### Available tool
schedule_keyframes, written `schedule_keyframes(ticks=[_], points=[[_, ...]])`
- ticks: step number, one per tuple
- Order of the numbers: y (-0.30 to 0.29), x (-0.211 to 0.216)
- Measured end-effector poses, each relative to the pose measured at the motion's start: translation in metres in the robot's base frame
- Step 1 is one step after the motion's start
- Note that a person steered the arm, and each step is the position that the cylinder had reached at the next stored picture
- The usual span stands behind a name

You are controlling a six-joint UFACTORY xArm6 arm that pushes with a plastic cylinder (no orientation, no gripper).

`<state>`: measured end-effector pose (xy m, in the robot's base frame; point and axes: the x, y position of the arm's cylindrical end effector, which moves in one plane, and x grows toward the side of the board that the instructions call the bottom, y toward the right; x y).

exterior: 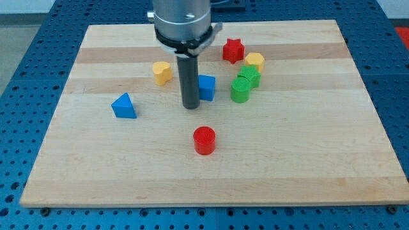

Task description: Push the blue cube towards the red circle

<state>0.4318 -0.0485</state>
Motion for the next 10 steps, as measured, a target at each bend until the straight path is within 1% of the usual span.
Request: schedule_keyframes(ticks=[3, 4, 6, 7, 9, 10], points=[[-0.013, -0.063], [-0.008, -0.069], [0.009, -0.069], [0.033, -0.069], [0.036, -0.067], [0.036, -0.058]])
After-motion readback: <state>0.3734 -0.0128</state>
